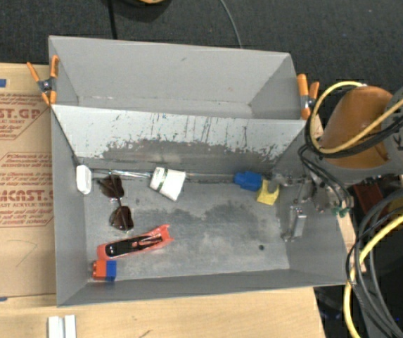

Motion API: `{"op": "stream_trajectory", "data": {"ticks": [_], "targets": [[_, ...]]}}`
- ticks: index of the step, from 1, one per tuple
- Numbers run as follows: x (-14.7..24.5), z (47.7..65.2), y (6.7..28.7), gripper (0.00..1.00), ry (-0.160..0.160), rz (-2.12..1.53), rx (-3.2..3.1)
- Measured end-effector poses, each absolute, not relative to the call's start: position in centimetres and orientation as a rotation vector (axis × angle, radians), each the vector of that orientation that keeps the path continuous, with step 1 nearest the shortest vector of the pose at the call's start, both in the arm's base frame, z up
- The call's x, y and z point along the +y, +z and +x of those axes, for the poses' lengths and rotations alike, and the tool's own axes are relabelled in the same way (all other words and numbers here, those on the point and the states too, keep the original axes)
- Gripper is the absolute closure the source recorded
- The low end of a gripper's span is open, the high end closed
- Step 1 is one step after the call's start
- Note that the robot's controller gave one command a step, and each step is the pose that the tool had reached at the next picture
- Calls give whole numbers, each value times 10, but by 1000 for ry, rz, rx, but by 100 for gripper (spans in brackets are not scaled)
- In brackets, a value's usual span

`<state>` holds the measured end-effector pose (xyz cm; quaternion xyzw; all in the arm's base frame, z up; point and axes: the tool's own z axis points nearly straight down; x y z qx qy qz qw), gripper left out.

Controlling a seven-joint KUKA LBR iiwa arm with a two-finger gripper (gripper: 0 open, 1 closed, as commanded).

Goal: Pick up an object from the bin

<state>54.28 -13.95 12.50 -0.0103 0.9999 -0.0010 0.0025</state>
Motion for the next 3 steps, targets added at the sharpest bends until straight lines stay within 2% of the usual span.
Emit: {"op": "stream_trajectory", "data": {"ticks": [1,2,3], "targets": [[-120,521,97,0,3,-122,3145],[-92,528,97,0,-4,-267,3125],[-74,519,81,0,2,-290,3126]]}}
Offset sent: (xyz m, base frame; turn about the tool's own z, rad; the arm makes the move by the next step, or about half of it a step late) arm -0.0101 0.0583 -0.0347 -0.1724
